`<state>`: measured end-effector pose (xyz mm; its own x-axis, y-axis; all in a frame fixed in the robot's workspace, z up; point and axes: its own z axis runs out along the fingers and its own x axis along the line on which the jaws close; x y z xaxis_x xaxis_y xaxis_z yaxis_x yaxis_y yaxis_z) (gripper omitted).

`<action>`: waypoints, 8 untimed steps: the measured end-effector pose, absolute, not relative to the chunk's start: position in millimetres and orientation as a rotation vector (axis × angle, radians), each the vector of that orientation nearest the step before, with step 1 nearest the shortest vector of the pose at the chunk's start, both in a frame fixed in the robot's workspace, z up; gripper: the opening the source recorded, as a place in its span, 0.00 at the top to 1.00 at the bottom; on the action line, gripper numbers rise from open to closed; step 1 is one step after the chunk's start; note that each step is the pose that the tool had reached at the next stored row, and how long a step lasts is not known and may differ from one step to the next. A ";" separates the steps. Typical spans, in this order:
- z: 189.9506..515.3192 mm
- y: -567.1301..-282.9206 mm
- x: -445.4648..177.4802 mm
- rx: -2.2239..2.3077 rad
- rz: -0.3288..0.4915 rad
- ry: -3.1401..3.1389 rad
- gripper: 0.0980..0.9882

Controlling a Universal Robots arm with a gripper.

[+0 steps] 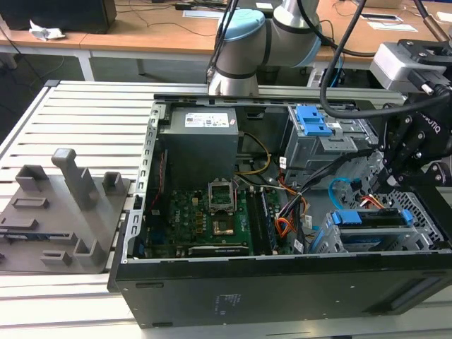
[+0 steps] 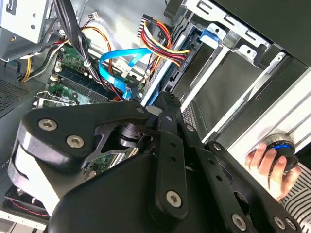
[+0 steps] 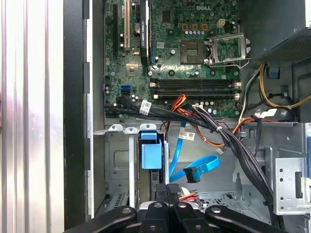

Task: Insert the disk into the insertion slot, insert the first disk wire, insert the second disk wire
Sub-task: 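Insert the second disk wire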

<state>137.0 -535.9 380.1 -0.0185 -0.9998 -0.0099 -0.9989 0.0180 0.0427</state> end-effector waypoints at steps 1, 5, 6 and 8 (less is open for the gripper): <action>380.1 -535.9 137.0 2.185 -0.058 -2.225 0.99; 380.1 -535.9 137.0 2.185 -0.058 -2.225 0.99; 380.1 -535.9 137.0 2.185 -0.058 -2.225 0.99; 380.1 -535.9 136.9 2.185 -0.058 -2.225 0.92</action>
<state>136.9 -535.9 380.1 -0.0185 -0.9998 -0.0099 -0.9989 0.0181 0.0427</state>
